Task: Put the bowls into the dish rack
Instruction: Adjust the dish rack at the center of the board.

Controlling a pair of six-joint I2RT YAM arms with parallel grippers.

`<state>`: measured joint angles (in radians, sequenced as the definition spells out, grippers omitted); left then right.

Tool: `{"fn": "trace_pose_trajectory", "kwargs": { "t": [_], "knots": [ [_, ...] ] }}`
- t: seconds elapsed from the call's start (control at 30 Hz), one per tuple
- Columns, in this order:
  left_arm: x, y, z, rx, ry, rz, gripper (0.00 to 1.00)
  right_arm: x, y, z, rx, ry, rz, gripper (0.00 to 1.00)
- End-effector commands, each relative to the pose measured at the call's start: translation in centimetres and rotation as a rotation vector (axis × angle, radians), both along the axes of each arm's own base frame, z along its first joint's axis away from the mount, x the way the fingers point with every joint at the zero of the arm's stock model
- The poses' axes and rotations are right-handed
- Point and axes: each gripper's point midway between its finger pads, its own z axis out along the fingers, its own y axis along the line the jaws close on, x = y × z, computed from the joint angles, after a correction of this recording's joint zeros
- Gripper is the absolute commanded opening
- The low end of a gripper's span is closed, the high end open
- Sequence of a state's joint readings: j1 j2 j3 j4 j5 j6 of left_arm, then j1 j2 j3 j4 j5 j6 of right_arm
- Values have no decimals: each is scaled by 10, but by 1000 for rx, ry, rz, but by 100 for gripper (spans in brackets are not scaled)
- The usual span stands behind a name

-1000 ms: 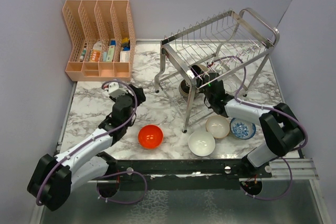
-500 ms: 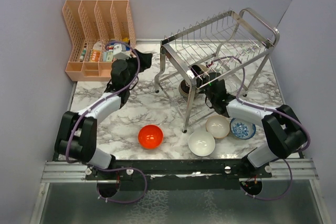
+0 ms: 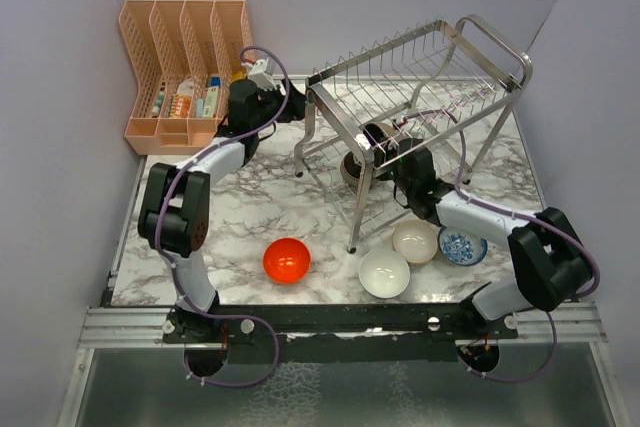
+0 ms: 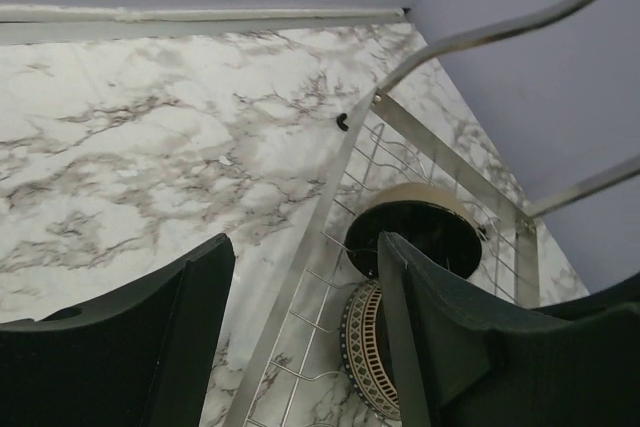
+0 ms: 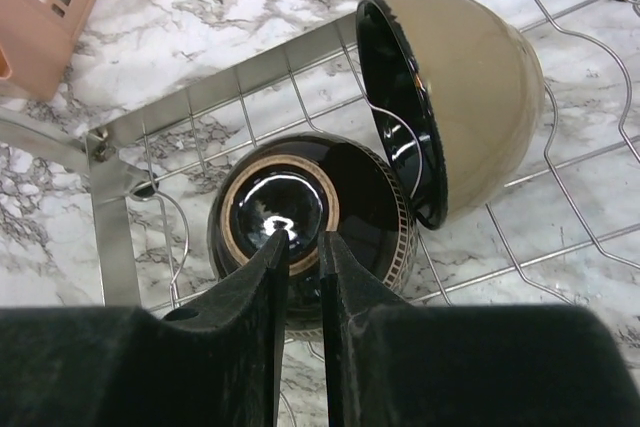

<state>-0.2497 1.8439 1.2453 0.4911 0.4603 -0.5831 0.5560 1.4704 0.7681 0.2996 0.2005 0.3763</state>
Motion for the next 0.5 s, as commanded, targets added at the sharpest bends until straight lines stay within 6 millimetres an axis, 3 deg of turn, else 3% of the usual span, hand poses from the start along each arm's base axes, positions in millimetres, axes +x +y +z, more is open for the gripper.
{"fn": "trace_pose_trajectory", "kwargs": {
  "t": [0.0, 0.17, 0.47],
  "knots": [
    [-20, -27, 5, -3, -44, -279, 62, -4, -1, 25, 34, -36, 12, 19],
    [-30, -37, 13, -139, -79, -426, 61, -28, -4, 23, 61, 12, 45, 19],
    [-69, -47, 11, -273, -61, -616, 56, -58, -52, -10, -6, 216, -177, 19]
  ]
}}
